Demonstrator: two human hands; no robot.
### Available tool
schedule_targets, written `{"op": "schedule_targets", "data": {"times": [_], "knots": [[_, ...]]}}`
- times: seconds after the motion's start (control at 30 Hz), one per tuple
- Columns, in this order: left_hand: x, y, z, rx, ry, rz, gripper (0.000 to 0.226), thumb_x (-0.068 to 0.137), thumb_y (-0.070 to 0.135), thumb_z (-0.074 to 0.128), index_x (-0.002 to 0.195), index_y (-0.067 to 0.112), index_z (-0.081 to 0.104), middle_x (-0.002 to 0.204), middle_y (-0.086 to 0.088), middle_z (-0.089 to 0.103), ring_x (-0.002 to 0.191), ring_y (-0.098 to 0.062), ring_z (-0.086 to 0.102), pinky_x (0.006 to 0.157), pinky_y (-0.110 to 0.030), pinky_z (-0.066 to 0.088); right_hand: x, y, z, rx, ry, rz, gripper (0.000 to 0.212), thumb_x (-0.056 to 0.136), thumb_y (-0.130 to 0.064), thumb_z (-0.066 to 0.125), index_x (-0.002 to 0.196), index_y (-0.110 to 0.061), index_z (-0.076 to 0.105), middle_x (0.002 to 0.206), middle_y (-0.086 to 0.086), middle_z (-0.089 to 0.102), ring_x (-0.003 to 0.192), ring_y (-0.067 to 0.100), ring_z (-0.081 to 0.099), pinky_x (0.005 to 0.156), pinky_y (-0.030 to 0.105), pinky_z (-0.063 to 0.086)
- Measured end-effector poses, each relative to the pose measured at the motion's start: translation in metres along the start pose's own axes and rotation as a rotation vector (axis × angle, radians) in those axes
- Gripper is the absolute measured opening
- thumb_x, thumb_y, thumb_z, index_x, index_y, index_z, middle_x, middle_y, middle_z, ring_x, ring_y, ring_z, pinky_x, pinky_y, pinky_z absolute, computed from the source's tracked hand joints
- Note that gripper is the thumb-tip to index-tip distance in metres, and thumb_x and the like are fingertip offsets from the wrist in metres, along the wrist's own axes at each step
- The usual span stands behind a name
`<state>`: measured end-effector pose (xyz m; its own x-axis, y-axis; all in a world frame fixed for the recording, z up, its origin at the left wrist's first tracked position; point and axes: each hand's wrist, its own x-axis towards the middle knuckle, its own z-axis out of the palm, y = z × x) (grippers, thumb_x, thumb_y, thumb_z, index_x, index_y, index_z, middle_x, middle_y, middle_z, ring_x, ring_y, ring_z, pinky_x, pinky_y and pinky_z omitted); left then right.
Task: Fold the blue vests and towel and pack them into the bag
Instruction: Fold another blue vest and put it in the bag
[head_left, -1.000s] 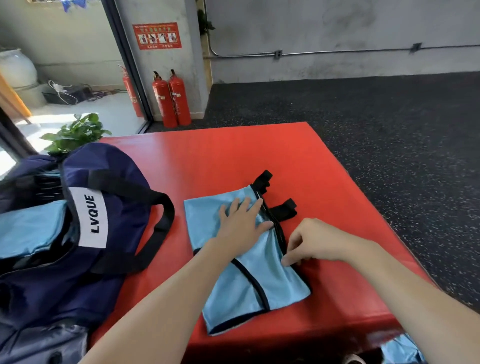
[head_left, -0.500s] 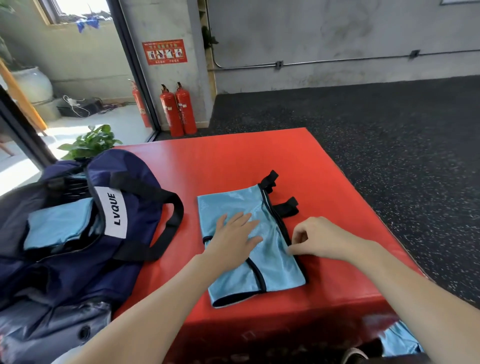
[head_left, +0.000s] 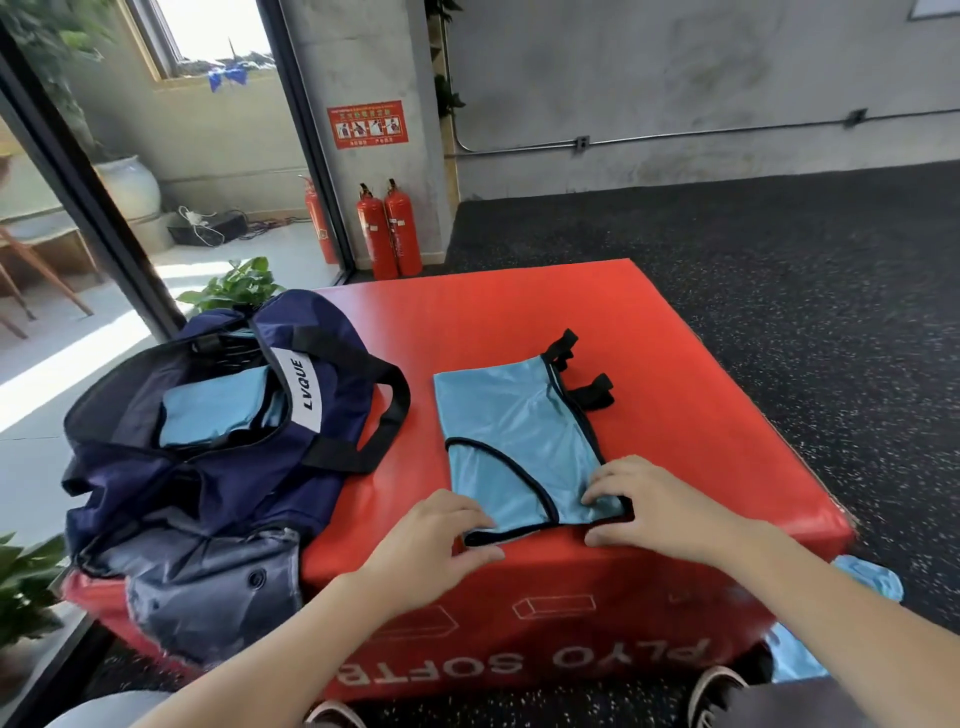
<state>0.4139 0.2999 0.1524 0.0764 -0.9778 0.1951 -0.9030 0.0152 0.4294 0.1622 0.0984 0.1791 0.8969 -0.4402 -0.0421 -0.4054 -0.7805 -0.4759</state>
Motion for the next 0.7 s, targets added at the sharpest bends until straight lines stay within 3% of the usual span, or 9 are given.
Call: {"op": "schedule_targets", "data": {"times": [0.17,0.27,0.4,0.5,0.7], "knots": [[-0.017,0.0,0.003,-0.039,-0.016,-0.087,0.053,0.081,0.049,0.078,0.128,0.028,0.066,0.122,0.021,0.049,0.119,0.008,0.042,0.103,-0.004,0.028,-0.013,-0.003,0.016,0.062,0.048,0.03,0.062,0.073,-0.062,0.078,0.128,-0.037,0.063,0.124,-0.03,0.051,0.121,-0.007,0.041,0.104,0.015,0.033],[-0.022,0.003,0.004,-0.038,0.012,-0.103,0.045,0.082,0.038,0.08,0.124,0.025,0.069,0.121,0.017,0.056,0.119,0.002,0.049,0.103,-0.008,0.032,-0.019,-0.007,0.023,0.068,0.07,0.023,0.054,0.075,-0.054,0.081,0.123,-0.039,0.064,0.12,-0.032,0.053,0.117,-0.009,0.043,0.097,0.008,0.032],[-0.027,0.008,0.002,-0.021,0.03,-0.106,0.034,0.085,0.028,0.078,0.117,0.019,0.073,0.118,0.008,0.065,0.114,-0.006,0.056,0.097,-0.003,0.03,-0.028,-0.011,0.032,0.082,0.11,-0.004,0.044,0.079,-0.038,0.083,0.118,-0.045,0.063,0.112,-0.028,0.057,0.107,-0.002,0.049,0.091,0.009,0.035],[-0.03,0.01,0.004,-0.012,0.043,-0.09,0.027,0.089,0.024,0.075,0.115,0.015,0.074,0.117,0.004,0.067,0.113,-0.009,0.059,0.099,-0.008,0.035,-0.031,-0.012,0.038,0.129,0.13,0.001,0.039,0.08,-0.029,0.083,0.115,-0.036,0.069,0.109,-0.023,0.058,0.095,0.005,0.055,0.083,0.012,0.04],[-0.035,0.008,0.006,0.041,0.077,-0.006,0.019,0.093,0.023,0.067,0.11,0.015,0.074,0.113,0.006,0.065,0.11,-0.008,0.056,0.1,-0.026,0.046,-0.028,-0.006,0.043,-0.054,0.248,-0.054,0.021,0.078,-0.041,0.082,0.098,-0.037,0.077,0.096,-0.031,0.058,0.106,-0.004,0.042,0.092,0.024,0.033]]}}
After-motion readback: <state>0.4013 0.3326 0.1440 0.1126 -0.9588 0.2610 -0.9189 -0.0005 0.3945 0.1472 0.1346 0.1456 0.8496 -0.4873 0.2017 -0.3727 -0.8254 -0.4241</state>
